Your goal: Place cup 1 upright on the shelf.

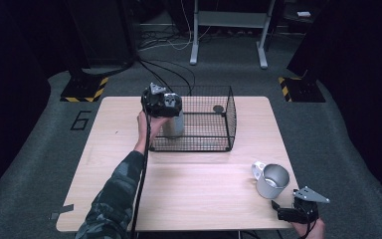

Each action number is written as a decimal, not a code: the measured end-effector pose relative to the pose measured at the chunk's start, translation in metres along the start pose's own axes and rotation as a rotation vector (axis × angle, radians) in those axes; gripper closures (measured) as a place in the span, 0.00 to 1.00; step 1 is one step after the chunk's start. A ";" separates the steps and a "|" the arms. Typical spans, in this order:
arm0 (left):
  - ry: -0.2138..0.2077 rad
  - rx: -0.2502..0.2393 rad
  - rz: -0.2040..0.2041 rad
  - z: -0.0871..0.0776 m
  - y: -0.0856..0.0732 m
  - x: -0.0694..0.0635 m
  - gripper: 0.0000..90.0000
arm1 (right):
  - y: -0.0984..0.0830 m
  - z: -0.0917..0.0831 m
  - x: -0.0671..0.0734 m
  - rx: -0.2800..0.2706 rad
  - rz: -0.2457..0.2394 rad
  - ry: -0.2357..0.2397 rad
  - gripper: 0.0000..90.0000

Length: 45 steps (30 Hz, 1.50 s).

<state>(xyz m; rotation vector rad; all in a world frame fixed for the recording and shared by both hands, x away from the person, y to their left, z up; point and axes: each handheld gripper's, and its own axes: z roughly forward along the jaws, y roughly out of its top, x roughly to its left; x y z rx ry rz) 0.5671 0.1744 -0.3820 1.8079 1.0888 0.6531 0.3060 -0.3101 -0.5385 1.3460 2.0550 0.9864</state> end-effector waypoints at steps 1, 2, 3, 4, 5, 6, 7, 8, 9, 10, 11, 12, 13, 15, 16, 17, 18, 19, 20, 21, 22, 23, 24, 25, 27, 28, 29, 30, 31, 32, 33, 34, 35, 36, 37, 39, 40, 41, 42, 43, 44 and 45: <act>-0.001 -0.004 0.007 -0.001 0.001 0.000 0.00 | 0.000 0.000 0.000 0.000 0.000 0.000 0.00; 0.000 -0.003 0.015 -0.003 0.002 -0.001 0.00 | 0.000 0.000 0.000 -0.003 0.002 -0.003 0.00; 0.000 -0.003 0.019 -0.005 0.003 -0.001 0.00 | 0.000 0.000 0.000 0.005 0.000 -0.001 0.00; 0.000 -0.007 0.026 -0.007 0.004 -0.002 0.00 | 0.000 0.000 0.000 0.002 0.000 -0.001 0.00; -0.004 -0.014 0.030 -0.010 0.005 -0.002 0.00 | 0.000 0.000 0.000 0.000 0.000 -0.001 0.00; -0.006 -0.020 0.031 -0.012 0.006 -0.002 0.00 | 0.000 0.000 0.000 0.002 0.000 -0.002 0.00; -0.006 -0.024 0.031 -0.014 0.006 -0.003 0.00 | 0.000 0.000 0.000 0.004 -0.001 -0.003 0.00; -0.019 -0.029 0.029 -0.018 0.007 -0.003 0.00 | 0.000 0.000 0.000 0.003 0.003 -0.003 0.00; -0.029 -0.033 0.027 -0.021 0.008 -0.003 0.00 | 0.000 0.000 0.000 0.005 0.004 -0.002 0.00; -0.036 -0.037 0.030 -0.024 0.009 -0.003 0.00 | 0.000 0.000 0.000 0.005 0.004 -0.003 0.00; -0.043 -0.038 0.031 -0.028 0.009 -0.003 0.00 | 0.000 0.000 0.000 0.005 0.003 -0.003 0.00; -0.054 -0.041 0.032 -0.031 0.009 -0.003 0.00 | 0.000 0.000 0.000 -0.003 0.006 -0.003 0.00; -0.060 -0.034 0.036 -0.035 0.010 -0.003 0.00 | 0.000 0.000 0.000 0.000 0.005 -0.002 0.00; -0.072 -0.051 0.042 -0.044 0.011 -0.004 0.00 | 0.000 0.000 0.000 0.000 0.004 -0.002 0.00; -0.078 -0.058 0.053 -0.049 0.012 -0.004 0.00 | 0.000 0.000 0.000 -0.001 0.005 -0.004 0.00; -0.087 -0.056 0.055 -0.053 0.012 -0.005 0.00 | 0.000 0.000 0.000 0.002 0.004 -0.002 0.00; -0.087 -0.057 0.065 -0.057 0.013 -0.005 0.00 | 0.000 0.000 0.000 0.001 0.003 -0.002 0.00; -0.089 -0.061 0.071 -0.060 0.013 -0.006 0.00 | 0.000 0.000 0.000 0.000 0.005 -0.001 0.00; -0.092 -0.061 0.082 -0.064 0.013 -0.007 0.00 | 0.000 0.000 0.000 0.000 0.006 -0.002 0.00; -0.093 -0.059 0.089 -0.068 0.013 -0.007 0.00 | 0.000 0.000 0.000 0.001 0.004 -0.002 0.00; -0.097 -0.056 0.095 -0.071 0.013 -0.008 0.00 | 0.000 0.000 0.000 0.000 0.006 -0.002 0.00; -0.100 -0.055 0.099 -0.074 0.012 -0.008 0.00 | 0.000 0.000 0.000 0.005 0.004 -0.003 0.00; -0.104 -0.051 0.102 -0.078 0.011 -0.009 0.00 | 0.000 0.000 0.000 0.005 0.004 -0.002 0.00; -0.107 -0.047 0.110 -0.080 0.011 -0.009 0.00 | 0.000 0.000 0.000 0.005 0.005 -0.003 0.00; -0.118 -0.043 0.111 -0.088 0.007 -0.010 0.00 | 0.000 0.000 0.000 0.005 0.005 -0.003 0.00; -0.121 -0.035 0.117 -0.091 0.005 -0.010 0.00 | 0.000 0.000 0.000 0.008 0.005 -0.001 0.00; -0.120 -0.036 0.119 -0.094 0.002 -0.010 0.00 | 0.000 0.000 0.000 0.004 0.005 -0.003 0.00; -0.122 -0.028 0.124 -0.097 0.000 -0.009 0.00 | 0.000 0.000 0.000 0.005 0.005 -0.003 0.00; -0.119 -0.029 0.129 -0.100 -0.004 -0.010 0.00 | 0.000 0.000 0.000 0.005 0.005 -0.003 0.00; -0.116 -0.022 0.134 -0.103 -0.006 -0.010 0.00 | 0.000 0.000 0.000 0.009 0.005 0.000 0.00; -0.118 -0.019 0.132 -0.105 -0.009 -0.010 0.00 | 0.000 0.000 0.000 0.009 0.005 0.000 0.00; -0.118 -0.013 0.135 -0.108 -0.013 -0.009 0.00 | 0.000 0.000 0.000 0.010 0.006 0.000 0.00; -0.114 -0.015 0.134 -0.110 -0.016 -0.009 0.00 | 0.000 0.000 0.000 0.010 0.008 0.001 0.00; -0.117 -0.006 0.137 -0.114 -0.019 -0.008 0.00 | 0.000 0.000 0.000 0.011 0.008 0.001 0.00; -0.121 -0.008 0.128 -0.116 -0.024 -0.008 0.00 | 0.000 0.000 0.000 0.011 0.008 0.001 0.00; -0.119 -0.004 0.137 -0.121 -0.031 -0.007 0.00 | 0.000 0.000 0.000 0.010 0.006 0.001 0.00; -0.116 -0.007 0.134 -0.123 -0.035 -0.007 0.00 | 0.000 0.000 0.000 0.010 0.009 -0.001 0.00; -0.120 0.002 0.138 -0.125 -0.039 -0.007 0.00 | 0.000 0.000 0.000 0.009 0.008 0.000 0.00; -0.117 0.003 0.137 -0.127 -0.044 -0.007 0.00 | 0.000 0.000 0.000 0.011 0.005 0.000 0.00; -0.122 0.006 0.135 -0.128 -0.048 -0.006 0.00 | 0.000 0.000 0.000 0.009 0.006 -0.001 0.00; -0.125 0.017 0.137 -0.129 -0.054 -0.006 0.00 | 0.000 0.000 0.000 0.007 0.007 -0.002 0.00; -0.123 0.028 0.145 -0.130 -0.058 -0.006 0.00 | 0.000 0.000 0.000 0.008 0.008 -0.001 0.00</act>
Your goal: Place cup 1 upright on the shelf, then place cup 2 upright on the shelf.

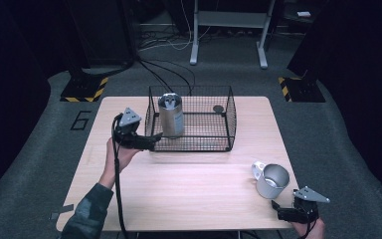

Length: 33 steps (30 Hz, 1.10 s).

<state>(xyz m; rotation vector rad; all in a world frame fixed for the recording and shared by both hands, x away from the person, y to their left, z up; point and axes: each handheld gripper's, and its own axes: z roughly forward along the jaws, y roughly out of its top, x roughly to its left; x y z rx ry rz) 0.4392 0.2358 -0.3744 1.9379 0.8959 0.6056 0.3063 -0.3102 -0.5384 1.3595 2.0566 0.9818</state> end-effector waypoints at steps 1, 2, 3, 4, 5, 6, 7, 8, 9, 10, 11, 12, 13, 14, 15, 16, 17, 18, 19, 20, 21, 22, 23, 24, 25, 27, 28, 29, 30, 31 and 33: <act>0.006 0.003 0.001 0.000 -0.006 -0.001 0.00 | 0.000 0.000 0.000 0.000 0.001 0.001 0.00; 0.012 0.011 0.002 0.000 -0.011 -0.002 0.00 | 0.000 0.000 0.000 0.000 0.001 0.001 0.00; 0.014 0.012 -0.005 0.000 -0.016 -0.002 0.00 | 0.000 0.000 0.000 0.000 0.002 0.000 0.00; 0.016 0.018 -0.008 0.000 -0.023 -0.002 0.00 | 0.000 0.000 0.000 0.000 0.002 0.000 0.00; 0.021 0.029 -0.008 0.000 -0.029 -0.002 0.00 | 0.000 0.000 0.000 0.000 0.002 0.000 0.00; 0.023 0.039 -0.015 0.001 -0.038 -0.002 0.00 | 0.000 0.000 0.000 0.000 0.002 0.000 0.00; 0.022 0.041 -0.027 0.001 -0.045 -0.001 0.00 | 0.000 0.000 0.000 0.000 0.002 0.000 0.00; 0.021 0.053 -0.034 0.001 -0.051 -0.001 0.00 | 0.000 0.000 0.000 0.000 0.002 0.000 0.00; 0.026 0.059 -0.039 0.002 -0.058 -0.001 0.00 | 0.000 0.000 0.000 0.000 0.002 0.000 0.00; 0.028 0.069 -0.042 0.002 -0.063 -0.001 0.00 | 0.000 0.000 0.000 0.001 0.002 0.000 0.00; 0.030 0.077 -0.056 0.002 -0.069 0.000 0.00 | 0.000 0.000 0.000 0.001 0.002 0.000 0.00; 0.033 0.084 -0.068 0.003 -0.077 0.000 0.00 | 0.000 0.000 0.000 0.000 0.002 0.000 0.00; 0.032 0.091 -0.075 0.003 -0.081 0.001 0.00 | 0.000 0.000 0.000 0.001 0.002 0.000 0.00; 0.032 0.098 -0.089 0.003 -0.087 0.002 0.00 | 0.000 0.000 0.000 0.000 0.002 0.000 0.00; 0.029 0.109 -0.100 0.004 -0.093 0.003 0.00 | 0.000 0.000 0.000 0.001 0.002 0.001 0.00; 0.026 0.117 -0.107 0.004 -0.098 0.004 0.00 | 0.000 0.000 0.000 0.001 0.002 0.000 0.00; 0.027 0.124 -0.118 0.005 -0.103 0.005 0.00 | 0.000 0.000 0.000 0.000 0.002 0.000 0.00; 0.024 0.133 -0.122 0.005 -0.106 0.006 0.00 | 0.000 0.000 0.000 0.000 0.002 0.000 0.00; 0.036 0.143 -0.128 0.006 -0.111 0.007 0.00 | 0.000 0.000 0.000 0.000 0.002 -0.001 0.00; 0.053 0.160 -0.125 0.007 -0.117 0.009 0.00 | 0.000 0.000 0.000 0.000 0.003 -0.001 0.00; 0.067 0.171 -0.118 0.007 -0.120 0.010 0.00 | 0.000 0.000 0.000 0.000 0.003 -0.001 0.00; 0.081 0.192 -0.111 0.009 -0.126 0.012 0.00 | 0.000 0.000 0.000 0.000 0.002 -0.001 0.00; 0.084 0.213 -0.114 0.010 -0.131 0.014 0.00 | 0.000 0.000 0.000 0.000 0.003 -0.001 0.00; 0.102 0.237 -0.110 0.012 -0.137 0.015 0.00 | 0.000 0.000 0.000 0.001 0.002 0.000 0.00; 0.122 0.259 -0.106 0.013 -0.142 0.017 0.00 | 0.000 0.000 0.000 0.001 0.004 0.000 0.00; 0.143 0.279 -0.110 0.015 -0.153 0.020 0.00 | 0.000 0.000 0.000 0.000 0.003 -0.001 0.00; 0.145 0.282 -0.122 0.015 -0.158 0.022 0.00 | 0.000 0.000 0.000 0.001 0.003 -0.001 0.00; 0.147 0.293 -0.132 0.015 -0.160 0.023 0.00 | 0.000 0.000 0.000 0.000 0.004 -0.001 0.00; 0.159 0.293 -0.147 0.014 -0.165 0.024 0.00 | 0.000 0.000 0.000 0.000 0.004 -0.001 0.00; 0.162 0.291 -0.159 0.014 -0.167 0.025 0.00 | 0.000 0.000 0.000 0.001 0.004 0.000 0.00; 0.152 0.269 -0.192 0.014 -0.173 0.026 0.00 | 0.000 0.000 0.000 0.001 0.004 -0.001 0.00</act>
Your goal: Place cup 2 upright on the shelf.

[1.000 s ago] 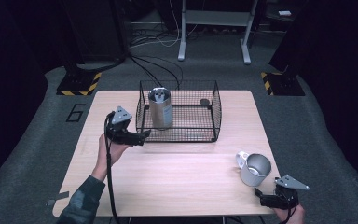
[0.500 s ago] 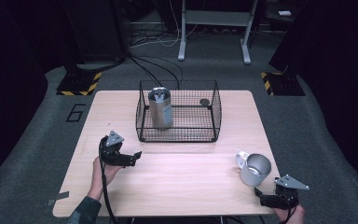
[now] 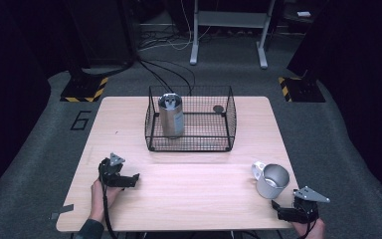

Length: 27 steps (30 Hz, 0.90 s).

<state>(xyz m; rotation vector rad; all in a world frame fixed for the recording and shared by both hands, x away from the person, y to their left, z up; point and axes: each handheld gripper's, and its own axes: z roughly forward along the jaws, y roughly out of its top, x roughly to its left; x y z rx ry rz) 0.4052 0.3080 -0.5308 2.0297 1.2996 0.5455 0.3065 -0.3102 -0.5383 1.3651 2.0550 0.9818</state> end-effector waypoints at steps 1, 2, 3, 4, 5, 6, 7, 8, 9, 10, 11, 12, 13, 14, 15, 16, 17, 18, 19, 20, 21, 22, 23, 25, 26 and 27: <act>0.006 -0.002 0.002 0.000 0.000 0.001 0.00 | 0.000 0.000 0.000 0.000 0.000 -0.001 0.00; 0.007 -0.003 -0.001 0.000 0.000 0.001 0.00 | 0.000 0.000 0.000 -0.001 0.000 -0.001 0.00; 0.007 -0.004 -0.001 0.000 0.000 0.001 0.00 | 0.000 0.000 0.000 -0.001 0.000 -0.002 0.00; 0.006 -0.003 0.000 0.000 0.000 0.001 0.00 | 0.000 0.000 0.000 0.001 0.002 -0.002 0.00; 0.006 -0.001 -0.001 0.000 0.000 0.001 0.00 | 0.000 0.000 0.000 0.003 0.010 -0.008 0.00; 0.007 0.000 0.001 0.000 0.000 0.001 0.00 | 0.000 0.000 0.000 0.003 0.007 -0.014 0.00; 0.007 -0.001 0.000 0.000 0.000 0.001 0.00 | 0.000 -0.001 0.000 0.008 0.008 -0.015 0.00; 0.007 0.000 0.000 0.000 0.000 0.001 0.00 | 0.000 -0.001 0.001 0.012 0.011 -0.016 0.00; 0.006 -0.002 0.004 0.000 0.000 0.001 0.00 | 0.001 -0.001 0.001 0.015 0.018 -0.013 0.00; 0.004 -0.002 -0.008 0.000 0.000 0.001 0.00 | 0.002 -0.001 0.000 0.023 0.017 -0.012 0.00; 0.017 -0.015 -0.013 0.001 -0.001 0.001 0.00 | 0.002 -0.001 -0.001 0.028 0.003 -0.008 0.00; 0.019 -0.013 -0.015 0.001 -0.001 0.002 0.00 | 0.003 -0.002 0.000 0.030 0.014 -0.002 0.00; 0.026 -0.007 -0.020 0.001 0.000 0.002 0.00 | 0.003 -0.002 0.000 0.035 0.006 -0.006 0.00; 0.032 -0.012 -0.029 0.001 0.000 0.001 0.00 | 0.003 -0.002 0.001 0.038 0.024 -0.002 0.00; 0.036 -0.010 -0.031 0.001 0.000 0.001 0.00 | 0.004 -0.003 0.001 0.045 0.028 0.011 0.00; 0.038 -0.011 -0.035 0.002 0.000 0.000 0.00 | 0.004 -0.004 0.001 0.033 0.045 0.027 0.00; 0.040 -0.011 -0.036 0.002 0.000 0.000 0.00 | 0.004 -0.005 0.001 0.030 0.050 0.038 0.00; 0.039 -0.011 -0.036 0.002 0.000 0.000 0.00 | 0.005 -0.007 0.002 0.034 0.050 0.041 0.00; 0.039 -0.011 -0.036 0.002 0.000 0.000 0.00 | 0.006 -0.008 0.004 0.024 0.050 0.041 0.00; 0.039 -0.011 -0.036 0.002 0.000 0.000 0.00 | 0.007 -0.010 0.005 0.023 0.054 0.053 0.00; 0.039 -0.011 -0.036 0.002 0.000 0.000 0.00 | 0.008 -0.012 0.005 0.014 0.053 0.061 0.00; 0.039 -0.011 -0.036 0.002 0.000 0.000 0.00 | 0.009 -0.013 0.006 0.003 0.055 0.073 0.00; 0.039 -0.010 -0.035 0.002 0.000 0.000 0.00 | 0.011 -0.015 0.006 -0.006 0.067 0.084 0.00; 0.039 -0.011 -0.036 0.002 0.000 0.000 0.00 | 0.014 -0.018 0.005 -0.020 0.076 0.095 0.00; 0.039 -0.011 -0.036 0.002 0.000 0.000 0.00 | 0.017 -0.020 0.005 -0.030 0.078 0.102 0.00; 0.039 -0.011 -0.037 0.002 0.000 0.000 0.00 | 0.019 -0.023 0.005 -0.035 0.078 0.102 0.00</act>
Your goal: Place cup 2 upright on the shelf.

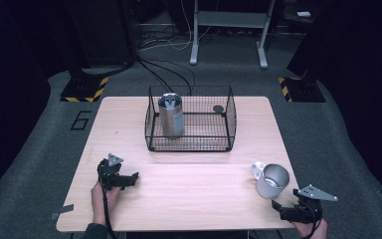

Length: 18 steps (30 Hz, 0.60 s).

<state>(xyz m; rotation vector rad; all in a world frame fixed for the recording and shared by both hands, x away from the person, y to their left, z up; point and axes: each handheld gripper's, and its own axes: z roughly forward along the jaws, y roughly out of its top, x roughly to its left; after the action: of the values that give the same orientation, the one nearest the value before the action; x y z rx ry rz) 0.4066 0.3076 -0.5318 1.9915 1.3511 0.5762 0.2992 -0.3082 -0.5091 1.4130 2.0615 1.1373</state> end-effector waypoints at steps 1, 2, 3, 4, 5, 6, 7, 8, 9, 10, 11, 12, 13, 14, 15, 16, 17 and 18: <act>0.001 -0.001 -0.001 0.000 0.000 0.000 0.00 | 0.003 -0.002 0.000 -0.011 -0.004 0.000 0.00; 0.001 -0.002 -0.003 0.000 0.000 0.000 0.00 | 0.006 -0.004 0.001 -0.013 -0.001 0.006 0.00; 0.001 -0.002 -0.002 0.000 0.000 0.000 0.00 | 0.009 -0.005 0.001 -0.021 -0.010 0.009 0.00; 0.001 -0.002 -0.002 0.000 0.000 0.000 0.00 | 0.012 -0.007 0.002 -0.021 -0.015 0.011 0.00; 0.001 -0.002 -0.002 0.000 0.000 0.000 0.00 | 0.016 -0.008 0.003 -0.024 -0.023 0.012 0.00; 0.001 -0.002 -0.002 0.000 0.000 0.000 0.00 | 0.019 -0.009 0.003 -0.030 -0.032 0.019 0.00; 0.001 -0.002 -0.002 0.000 0.000 0.000 0.00 | 0.022 -0.010 0.004 -0.032 -0.038 0.015 0.00; 0.001 -0.003 -0.002 0.000 0.000 0.000 0.00 | 0.026 -0.010 0.005 -0.043 -0.046 0.016 0.00; 0.001 -0.003 -0.002 0.000 0.000 0.000 0.00 | 0.028 -0.011 0.006 -0.040 -0.050 0.024 0.00; 0.001 -0.003 -0.002 0.000 0.000 0.000 0.00 | 0.031 -0.011 0.006 -0.045 -0.056 0.021 0.00; 0.001 -0.004 -0.003 0.000 0.000 0.000 0.00 | 0.033 -0.011 0.006 -0.056 -0.065 0.026 0.00; 0.000 -0.004 -0.003 0.000 0.000 0.000 0.00 | 0.036 -0.012 0.006 -0.060 -0.069 0.032 0.00; 0.000 -0.003 -0.001 0.000 0.000 0.000 0.00 | 0.039 -0.011 0.006 -0.057 -0.078 0.036 0.00; 0.001 -0.003 -0.002 0.000 0.000 0.000 0.00 | 0.041 -0.010 0.006 -0.059 -0.074 0.041 0.00; 0.000 -0.002 0.000 0.000 0.000 0.000 0.00 | 0.043 -0.009 0.006 -0.056 -0.082 0.044 0.00; -0.001 -0.002 0.002 0.000 0.000 0.000 0.00 | 0.045 -0.008 0.006 -0.054 -0.087 0.048 0.00; 0.000 -0.005 0.002 0.000 0.000 0.000 0.00 | 0.047 -0.007 0.006 -0.055 -0.093 0.039 0.00; 0.001 -0.005 0.006 0.000 0.000 0.000 0.00 | 0.049 -0.006 0.007 -0.050 -0.098 0.033 0.00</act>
<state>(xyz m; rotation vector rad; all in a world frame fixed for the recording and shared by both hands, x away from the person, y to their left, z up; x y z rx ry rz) 0.4063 0.3074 -0.5319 1.9925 1.3438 0.5828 0.3210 -0.2968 -0.4660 1.2637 2.0856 1.1701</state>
